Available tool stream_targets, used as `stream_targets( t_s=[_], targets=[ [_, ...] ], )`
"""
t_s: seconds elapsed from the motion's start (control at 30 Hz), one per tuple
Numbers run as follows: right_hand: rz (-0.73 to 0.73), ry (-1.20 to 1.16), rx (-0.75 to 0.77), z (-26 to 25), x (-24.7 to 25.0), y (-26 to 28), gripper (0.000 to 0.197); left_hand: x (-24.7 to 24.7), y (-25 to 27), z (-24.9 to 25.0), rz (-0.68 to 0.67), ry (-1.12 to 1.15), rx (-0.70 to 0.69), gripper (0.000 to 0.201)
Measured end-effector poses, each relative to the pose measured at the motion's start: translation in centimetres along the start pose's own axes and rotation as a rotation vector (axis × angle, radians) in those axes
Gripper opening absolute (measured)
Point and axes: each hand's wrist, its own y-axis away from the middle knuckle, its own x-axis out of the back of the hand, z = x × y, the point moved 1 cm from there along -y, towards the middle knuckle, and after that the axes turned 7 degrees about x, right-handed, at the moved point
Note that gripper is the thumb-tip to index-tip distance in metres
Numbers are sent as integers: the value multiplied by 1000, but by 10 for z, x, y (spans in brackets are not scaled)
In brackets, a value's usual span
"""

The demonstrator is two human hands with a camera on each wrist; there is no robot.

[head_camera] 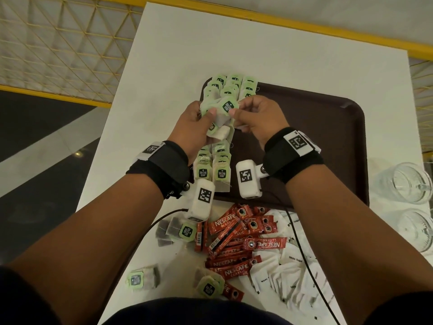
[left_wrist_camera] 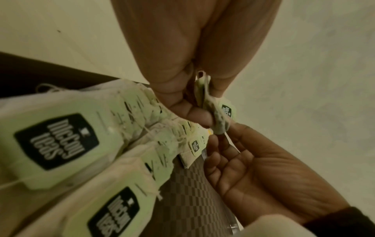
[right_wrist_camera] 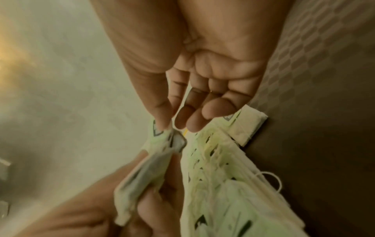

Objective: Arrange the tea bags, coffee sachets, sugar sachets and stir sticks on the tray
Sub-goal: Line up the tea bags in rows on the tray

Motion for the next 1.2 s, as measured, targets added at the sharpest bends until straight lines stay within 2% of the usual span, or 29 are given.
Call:
stream_targets(
  t_s=[0.2,0.33,0.47,0.67,0.77,0.9,1.1,1.2],
  targets=[
    [-25,-248,-103,-1,9,5,14,4,-3,-2,37,20,9,7],
    [-84,-174,-112,-3,3,9,18,7,-3,-5,32,-10,-11,5],
    [-59,-156,-69,-4,-6,9,19,7,-1,-5,13,12,-26,6],
    [19,-323,-118,-2,6,7,17,18,-2,-5,45,64,-29,26],
    [96,-126,-120,8,22,0,15,24,-1,-6,56,62,-23,16],
    [78,185,-123,22,30,-6,16,28,-1,-9,66,26,-21,13],
    [171,283,-144,31,19,-9,18,28,0,-12,79,11,-12,18],
    [171,344,-143,31,14,-10,22,27,1,-11,81,-4,-14,20]
  ],
)
